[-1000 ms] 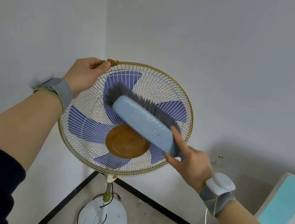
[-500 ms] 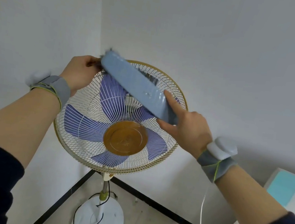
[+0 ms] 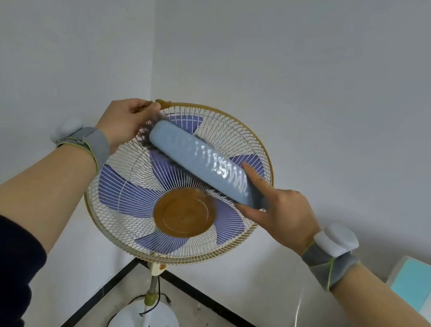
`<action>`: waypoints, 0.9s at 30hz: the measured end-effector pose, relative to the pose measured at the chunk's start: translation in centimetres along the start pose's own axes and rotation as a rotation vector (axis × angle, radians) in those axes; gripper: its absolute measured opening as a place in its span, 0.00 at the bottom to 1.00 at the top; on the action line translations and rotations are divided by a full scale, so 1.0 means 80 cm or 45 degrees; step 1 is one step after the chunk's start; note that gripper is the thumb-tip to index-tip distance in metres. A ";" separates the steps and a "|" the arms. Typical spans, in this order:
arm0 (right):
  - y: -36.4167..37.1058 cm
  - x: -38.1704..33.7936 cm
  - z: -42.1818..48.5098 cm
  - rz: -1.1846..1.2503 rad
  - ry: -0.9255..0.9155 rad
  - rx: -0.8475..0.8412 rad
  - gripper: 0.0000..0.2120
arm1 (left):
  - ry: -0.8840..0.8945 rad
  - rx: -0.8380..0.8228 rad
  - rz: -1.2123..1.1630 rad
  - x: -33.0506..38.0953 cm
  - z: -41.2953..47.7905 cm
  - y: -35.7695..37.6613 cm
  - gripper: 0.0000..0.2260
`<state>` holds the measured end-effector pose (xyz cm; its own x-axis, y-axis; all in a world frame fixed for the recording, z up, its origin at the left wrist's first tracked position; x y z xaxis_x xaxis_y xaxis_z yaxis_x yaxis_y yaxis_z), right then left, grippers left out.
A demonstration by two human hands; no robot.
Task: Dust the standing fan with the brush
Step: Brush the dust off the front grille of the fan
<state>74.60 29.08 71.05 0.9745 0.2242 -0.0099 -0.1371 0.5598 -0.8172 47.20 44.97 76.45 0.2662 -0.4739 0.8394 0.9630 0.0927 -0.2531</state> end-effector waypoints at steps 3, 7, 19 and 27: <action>-0.028 -0.029 0.038 0.018 0.077 0.026 0.37 | -0.007 0.015 0.027 0.000 -0.007 -0.007 0.14; -0.054 -0.071 0.087 -0.096 0.053 0.062 0.35 | -0.032 0.030 0.094 -0.014 -0.024 -0.019 0.18; -0.073 -0.159 0.144 -0.454 -0.343 0.038 0.31 | -0.407 0.213 -0.365 -0.105 -0.079 -0.085 0.15; -0.045 -0.133 0.117 -0.438 -0.386 -0.085 0.32 | -0.429 0.319 -0.272 -0.118 -0.066 -0.083 0.13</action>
<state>63.08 32.14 79.47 0.8641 0.2628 0.4293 0.2067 0.5924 -0.7787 38.06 44.16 67.67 0.0201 -0.1985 0.9799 0.9672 0.2520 0.0312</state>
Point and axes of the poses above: each hand's wrist, its own z-axis towards the middle knuckle, its own y-axis out of the palm, x = y × z, the point moved 2 cm from there along z, towards the middle knuckle, and after that the axes turned 3 degrees about y, right-handed, at the moved point
